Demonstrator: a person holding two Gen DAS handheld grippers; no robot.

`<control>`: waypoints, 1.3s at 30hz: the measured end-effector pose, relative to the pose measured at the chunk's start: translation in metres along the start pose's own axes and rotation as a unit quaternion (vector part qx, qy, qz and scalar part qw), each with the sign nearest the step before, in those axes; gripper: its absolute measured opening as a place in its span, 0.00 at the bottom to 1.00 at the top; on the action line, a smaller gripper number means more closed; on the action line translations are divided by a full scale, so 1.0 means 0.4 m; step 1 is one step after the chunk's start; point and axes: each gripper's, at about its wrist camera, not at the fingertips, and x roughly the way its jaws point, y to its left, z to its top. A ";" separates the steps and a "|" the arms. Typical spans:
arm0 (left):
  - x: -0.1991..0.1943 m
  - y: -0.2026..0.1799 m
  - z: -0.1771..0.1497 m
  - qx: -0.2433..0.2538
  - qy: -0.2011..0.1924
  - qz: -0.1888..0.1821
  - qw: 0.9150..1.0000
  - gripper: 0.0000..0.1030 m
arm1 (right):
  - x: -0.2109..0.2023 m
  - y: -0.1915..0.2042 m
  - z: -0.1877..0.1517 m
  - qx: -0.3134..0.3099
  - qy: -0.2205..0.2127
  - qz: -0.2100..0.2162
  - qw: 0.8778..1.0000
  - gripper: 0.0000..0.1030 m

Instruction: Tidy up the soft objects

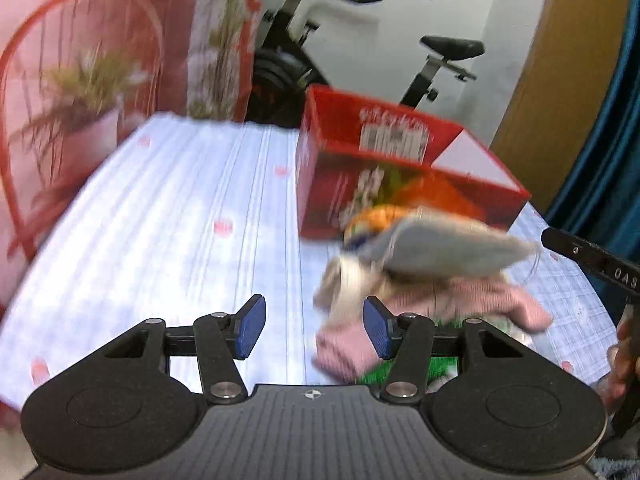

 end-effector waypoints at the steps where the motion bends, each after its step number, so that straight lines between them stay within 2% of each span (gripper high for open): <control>1: 0.004 0.006 -0.013 -0.013 0.005 -0.002 1.000 0.54 | -0.006 0.004 -0.013 0.001 0.003 0.001 1.000 0.32; 9: 0.037 0.043 -0.097 -0.075 0.034 -0.009 0.997 0.49 | -0.017 0.026 -0.134 0.007 0.059 0.014 0.998 0.32; 14: 0.051 0.057 -0.143 -0.097 0.052 -0.030 0.993 0.50 | -0.014 0.035 -0.160 0.008 0.078 0.024 0.997 0.41; 20: 0.065 0.048 -0.157 -0.102 0.057 -0.055 0.992 0.49 | -0.003 0.048 -0.159 -0.001 0.087 0.029 0.996 0.42; 23: 0.077 0.043 -0.158 -0.105 0.054 -0.064 0.991 0.43 | 0.002 0.061 -0.162 -0.013 0.094 0.035 0.995 0.42; 28: 0.095 0.029 -0.140 -0.106 0.059 -0.068 0.990 0.40 | 0.012 0.080 -0.173 -0.030 0.106 0.041 0.993 0.42; 32: 0.093 0.018 -0.139 -0.093 0.065 -0.067 0.991 0.46 | 0.013 0.076 -0.172 -0.025 0.106 0.038 0.993 0.42; 36: 0.101 0.016 -0.145 -0.094 0.072 -0.073 0.990 0.46 | 0.016 0.066 -0.174 -0.019 0.108 0.038 0.993 0.42; 39: 0.103 0.012 -0.143 -0.090 0.066 -0.069 0.991 0.40 | 0.018 0.066 -0.177 -0.021 0.111 0.040 0.993 0.42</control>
